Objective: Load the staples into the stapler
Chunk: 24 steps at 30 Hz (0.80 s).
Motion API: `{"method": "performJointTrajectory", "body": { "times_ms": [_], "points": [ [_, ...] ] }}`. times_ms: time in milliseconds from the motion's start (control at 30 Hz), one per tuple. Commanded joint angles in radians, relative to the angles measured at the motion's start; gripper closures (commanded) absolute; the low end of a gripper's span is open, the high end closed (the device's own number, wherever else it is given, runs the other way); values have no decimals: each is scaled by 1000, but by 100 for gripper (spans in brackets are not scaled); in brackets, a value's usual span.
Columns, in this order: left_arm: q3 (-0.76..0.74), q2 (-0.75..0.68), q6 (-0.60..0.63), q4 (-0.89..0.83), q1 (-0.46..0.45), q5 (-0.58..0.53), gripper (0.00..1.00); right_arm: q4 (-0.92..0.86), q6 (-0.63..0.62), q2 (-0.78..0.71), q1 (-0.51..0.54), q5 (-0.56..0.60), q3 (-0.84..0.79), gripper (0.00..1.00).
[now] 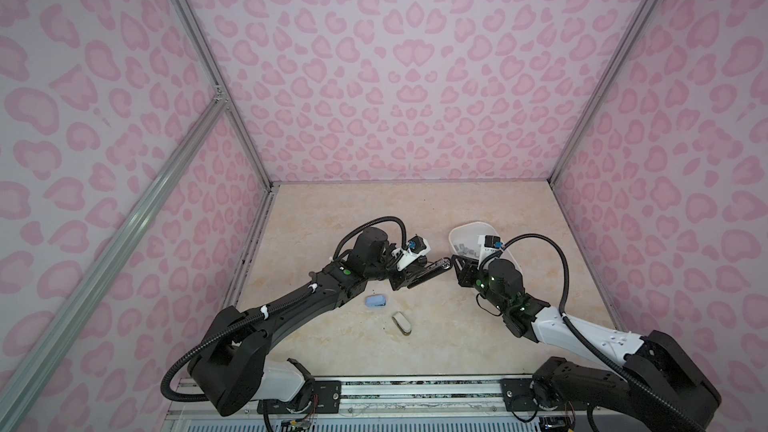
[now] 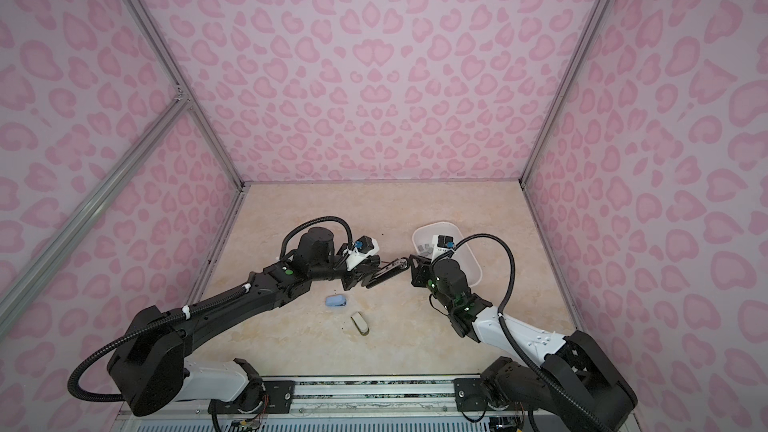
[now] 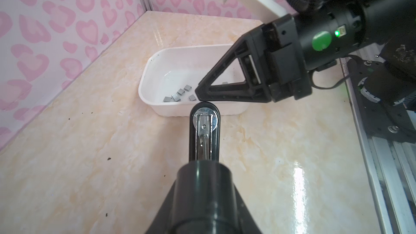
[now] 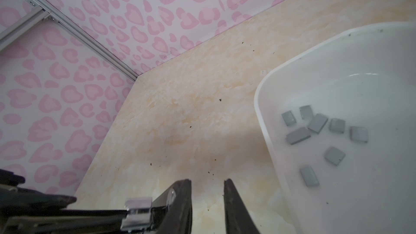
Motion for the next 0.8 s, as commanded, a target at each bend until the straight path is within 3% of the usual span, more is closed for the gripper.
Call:
{"method": "performJointTrajectory", "body": {
  "times_ms": [0, 67, 167, 233, 400, 467, 600, 767],
  "points": [
    [-7, -35, 4, 76, -2, 45, 96, 210, 72, 65, 18, -199, -33, 70],
    [-20, -49, 27, 65, -1, 38, 96, 181, 42, 54, 22, -168, -33, 66],
    [-33, -73, 46, 43, -1, 16, 96, -42, -35, -9, 20, -23, 16, 64],
    [-41, -88, 61, 27, -1, 37, 96, -97, -123, -53, 16, 20, 29, 58],
    [-20, -75, 69, -4, -2, 54, 96, -45, -336, -185, 19, 108, -64, 51],
    [-15, -71, 72, -23, -1, 52, 96, 5, -429, -254, 16, 49, -123, 42],
    [-28, -71, 92, -27, -1, 90, 96, -119, -535, -391, 16, -83, -107, 24],
    [14, -29, 109, -72, -2, 122, 96, -106, -612, -480, 24, -256, -88, 38]
  ]
}}
